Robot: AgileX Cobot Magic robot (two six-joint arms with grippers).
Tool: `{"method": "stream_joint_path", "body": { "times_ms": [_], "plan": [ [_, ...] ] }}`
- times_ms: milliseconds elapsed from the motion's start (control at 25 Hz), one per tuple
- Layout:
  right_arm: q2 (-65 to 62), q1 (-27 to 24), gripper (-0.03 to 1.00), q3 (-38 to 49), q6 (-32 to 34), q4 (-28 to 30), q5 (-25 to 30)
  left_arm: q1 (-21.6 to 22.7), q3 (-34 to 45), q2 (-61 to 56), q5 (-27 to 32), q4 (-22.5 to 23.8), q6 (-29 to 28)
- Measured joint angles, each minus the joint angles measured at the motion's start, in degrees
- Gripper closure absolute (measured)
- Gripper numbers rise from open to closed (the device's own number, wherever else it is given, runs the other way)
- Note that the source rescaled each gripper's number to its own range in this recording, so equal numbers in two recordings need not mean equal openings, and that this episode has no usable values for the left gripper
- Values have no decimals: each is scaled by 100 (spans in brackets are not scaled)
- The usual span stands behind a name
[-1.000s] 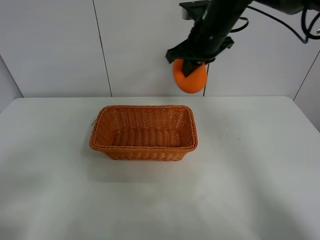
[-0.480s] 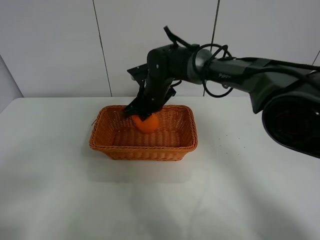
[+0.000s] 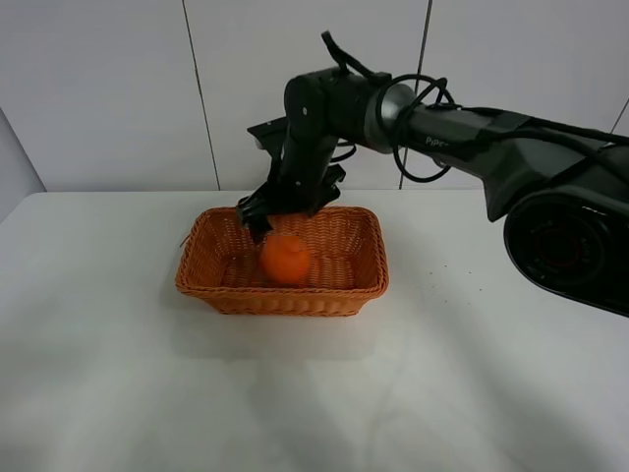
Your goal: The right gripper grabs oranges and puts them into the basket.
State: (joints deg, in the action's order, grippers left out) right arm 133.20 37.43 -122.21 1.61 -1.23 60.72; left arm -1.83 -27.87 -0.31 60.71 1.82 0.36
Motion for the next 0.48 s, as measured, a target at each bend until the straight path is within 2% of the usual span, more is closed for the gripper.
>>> {"method": "stream_joint_path", "body": {
  "times_ms": [160,360,480],
  "plan": [
    [-18,-101,-3,-906,-20,0,760,0,0,0,0,0,0],
    [-112,-562,-3,-1250,-56,-63,874,0,0,0,0,0,0],
    [-106,-1051,-3,-1256,-86,-63,907,0,0,0,0,0,0]
  ]
}}
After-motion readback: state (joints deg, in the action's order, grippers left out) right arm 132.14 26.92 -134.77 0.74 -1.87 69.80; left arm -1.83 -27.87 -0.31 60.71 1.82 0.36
